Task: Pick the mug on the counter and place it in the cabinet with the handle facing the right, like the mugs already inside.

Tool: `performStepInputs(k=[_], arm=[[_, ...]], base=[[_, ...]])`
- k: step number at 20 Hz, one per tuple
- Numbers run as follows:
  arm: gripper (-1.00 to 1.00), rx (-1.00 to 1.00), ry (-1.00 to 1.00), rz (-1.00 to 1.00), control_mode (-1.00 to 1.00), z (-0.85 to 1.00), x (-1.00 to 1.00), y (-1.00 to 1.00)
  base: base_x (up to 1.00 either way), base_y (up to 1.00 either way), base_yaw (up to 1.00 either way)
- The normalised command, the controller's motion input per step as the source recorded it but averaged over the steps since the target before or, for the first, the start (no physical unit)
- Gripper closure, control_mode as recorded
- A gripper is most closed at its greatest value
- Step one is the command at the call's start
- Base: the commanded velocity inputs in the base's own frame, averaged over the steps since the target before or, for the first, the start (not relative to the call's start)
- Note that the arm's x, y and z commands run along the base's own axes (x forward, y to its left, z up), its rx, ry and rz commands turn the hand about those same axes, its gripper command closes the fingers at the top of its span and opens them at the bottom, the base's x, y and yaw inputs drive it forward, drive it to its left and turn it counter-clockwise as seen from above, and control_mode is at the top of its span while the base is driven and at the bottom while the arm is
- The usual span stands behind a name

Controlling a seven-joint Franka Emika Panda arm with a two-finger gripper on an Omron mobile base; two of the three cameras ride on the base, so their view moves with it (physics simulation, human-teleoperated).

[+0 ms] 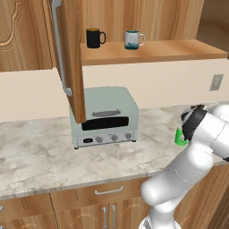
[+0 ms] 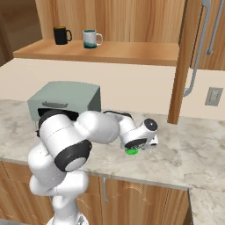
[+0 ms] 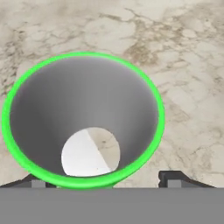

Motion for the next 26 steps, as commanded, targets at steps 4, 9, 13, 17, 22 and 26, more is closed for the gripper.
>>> performStepInputs(k=[4,9,13,17,22,26], arm=[[1.0,0.01,0.0,0.06,-1.0,-0.09,0.14,-0.08],[1.0,0.03,0.0,0.08,-1.0,-0.05,0.09,0.02],[1.0,0.0,-0.01,0.11,-1.0,0.0,0.0,0.37],[1.0,0.0,-0.04,0.07,-1.0,0.0,-0.07,0.67],[1.0,-0.02,-0.12,0.02,-1.0,0.0,-0.18,0.84],[1.0,-0.12,-0.23,0.0,-1.0,0.0,-0.28,0.85]], base=[[0.0,0.0,0.0],[0.0,0.0,0.0],[0.0,0.0,0.0],[0.0,0.0,0.0],[0.0,0.0,0.0],[0.0,0.0,0.0]])
